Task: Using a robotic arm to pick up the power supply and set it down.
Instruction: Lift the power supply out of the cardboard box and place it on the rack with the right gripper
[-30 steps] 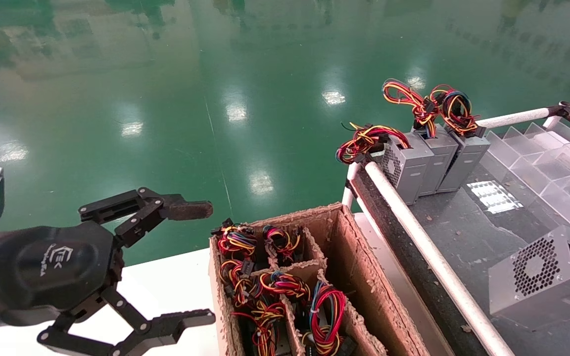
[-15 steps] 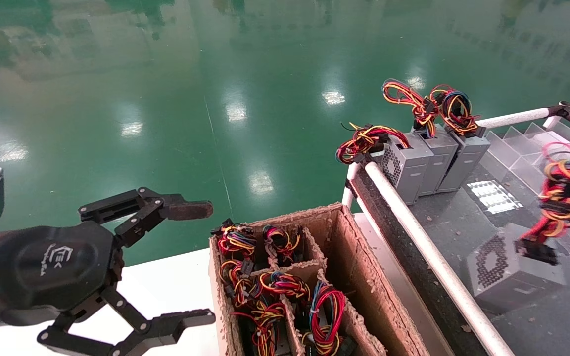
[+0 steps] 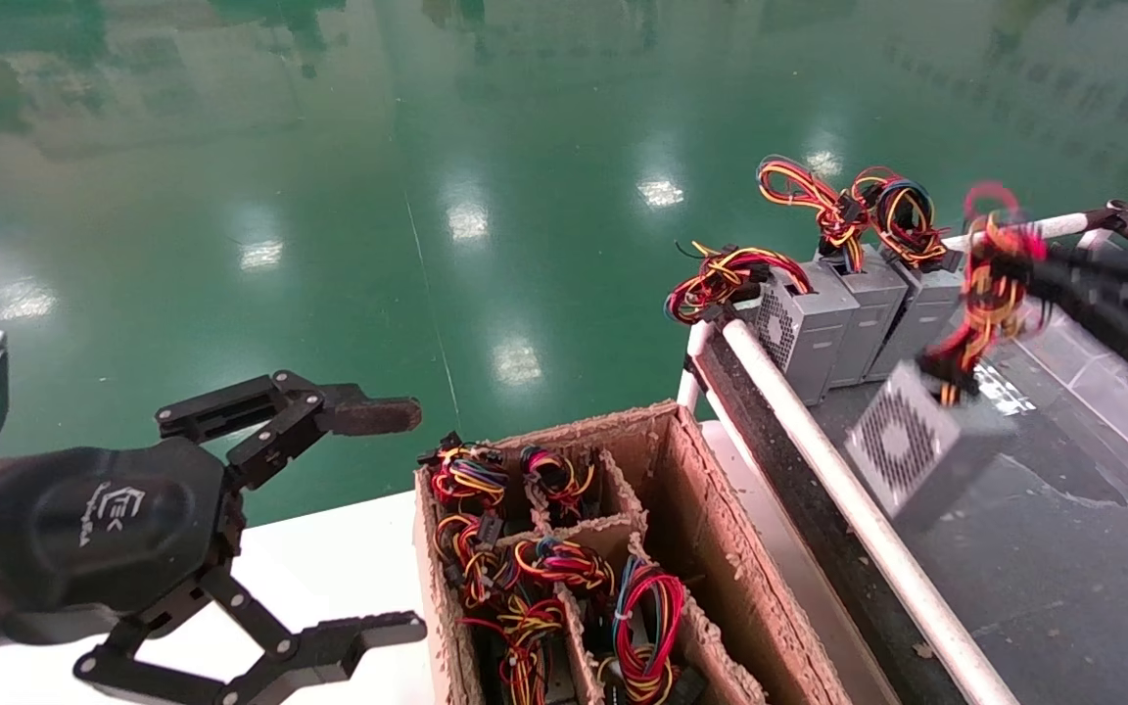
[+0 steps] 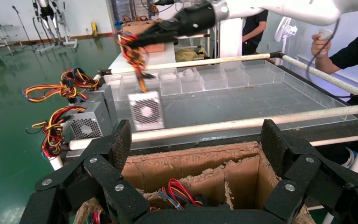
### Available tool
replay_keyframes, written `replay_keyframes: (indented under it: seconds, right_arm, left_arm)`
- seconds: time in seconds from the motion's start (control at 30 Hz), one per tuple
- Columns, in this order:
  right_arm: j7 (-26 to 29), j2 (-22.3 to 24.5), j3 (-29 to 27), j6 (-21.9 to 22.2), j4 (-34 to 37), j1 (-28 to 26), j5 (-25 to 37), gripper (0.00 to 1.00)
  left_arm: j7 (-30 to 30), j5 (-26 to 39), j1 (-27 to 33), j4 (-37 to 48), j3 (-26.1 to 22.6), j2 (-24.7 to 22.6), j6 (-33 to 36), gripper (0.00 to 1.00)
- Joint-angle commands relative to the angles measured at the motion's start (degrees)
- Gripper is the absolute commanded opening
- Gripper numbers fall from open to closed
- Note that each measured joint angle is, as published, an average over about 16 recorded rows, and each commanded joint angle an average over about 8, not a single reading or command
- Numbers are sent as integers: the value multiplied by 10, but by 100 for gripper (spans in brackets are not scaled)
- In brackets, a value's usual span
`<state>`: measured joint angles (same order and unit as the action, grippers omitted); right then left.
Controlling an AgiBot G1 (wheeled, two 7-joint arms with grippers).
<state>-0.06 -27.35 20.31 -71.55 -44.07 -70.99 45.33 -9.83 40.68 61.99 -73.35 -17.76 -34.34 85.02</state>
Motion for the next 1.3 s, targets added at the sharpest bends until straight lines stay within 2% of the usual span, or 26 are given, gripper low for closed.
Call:
replay_keyframes:
  seconds: [0.03, 0.23, 0.43, 0.73, 1.07, 1.1, 1.3]
  right_arm:
    - [7, -25, 12, 2, 35, -42, 23, 0]
    - [-4, -80, 44, 2, 114, -122, 79, 0]
    - [-21, -116, 71, -18, 178, -175, 122, 0]
    - [-48, -146, 91, -66, 250, -229, 149, 0]
    - [-83, -177, 103, -78, 314, -274, 170, 0]
    - [-87, -180, 105, -79, 319, -277, 172, 5]
    - [-107, -193, 111, -85, 346, -291, 182, 80]
  left_arm:
    - [0, 0, 0, 0, 0, 0, 0, 100]
    - [0, 0, 0, 0, 0, 0, 0, 100]
    - [0, 0, 0, 0, 0, 0, 0, 100]
    - [0, 0, 0, 0, -1, 0, 0, 100]
    - [0, -1, 0, 0, -1, 0, 0, 100]
    - [0, -1, 0, 0, -1, 0, 0, 100]
    - [0, -1, 0, 0, -1, 0, 0, 100]
